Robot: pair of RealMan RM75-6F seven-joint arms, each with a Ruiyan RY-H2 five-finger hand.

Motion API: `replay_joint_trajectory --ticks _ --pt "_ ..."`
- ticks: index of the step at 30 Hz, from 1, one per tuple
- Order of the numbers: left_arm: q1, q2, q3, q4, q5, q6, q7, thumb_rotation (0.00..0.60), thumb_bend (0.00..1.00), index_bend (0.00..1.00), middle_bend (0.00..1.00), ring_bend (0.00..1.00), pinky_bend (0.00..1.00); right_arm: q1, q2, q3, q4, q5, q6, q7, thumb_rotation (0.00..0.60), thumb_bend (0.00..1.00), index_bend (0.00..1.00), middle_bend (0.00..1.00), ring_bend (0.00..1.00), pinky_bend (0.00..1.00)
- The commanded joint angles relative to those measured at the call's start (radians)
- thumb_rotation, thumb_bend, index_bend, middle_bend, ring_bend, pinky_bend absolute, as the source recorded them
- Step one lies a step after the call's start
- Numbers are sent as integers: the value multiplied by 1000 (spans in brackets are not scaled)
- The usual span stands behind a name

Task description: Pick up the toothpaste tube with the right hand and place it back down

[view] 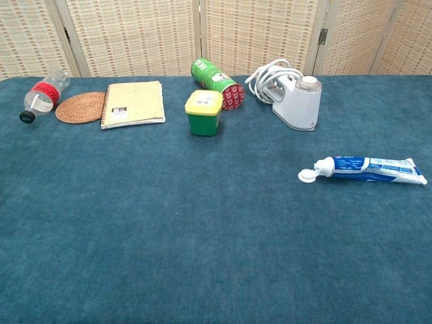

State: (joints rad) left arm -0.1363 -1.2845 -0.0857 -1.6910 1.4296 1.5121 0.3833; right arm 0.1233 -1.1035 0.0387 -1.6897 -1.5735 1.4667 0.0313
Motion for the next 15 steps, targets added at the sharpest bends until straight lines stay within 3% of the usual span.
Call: replay_joint_trajectory --ticks 1,15 --pt "1 0 1 0 0 0 0 600 27 195 45 26 157 -2 1 -1 -2 0 2 -1 600 205 71 230 110 255" --pt "9 8 7 -11 9 9 -8 600 27 195 45 25 157 1 1 -9 0 -16 -7 1 600 205 71 230 130 255"
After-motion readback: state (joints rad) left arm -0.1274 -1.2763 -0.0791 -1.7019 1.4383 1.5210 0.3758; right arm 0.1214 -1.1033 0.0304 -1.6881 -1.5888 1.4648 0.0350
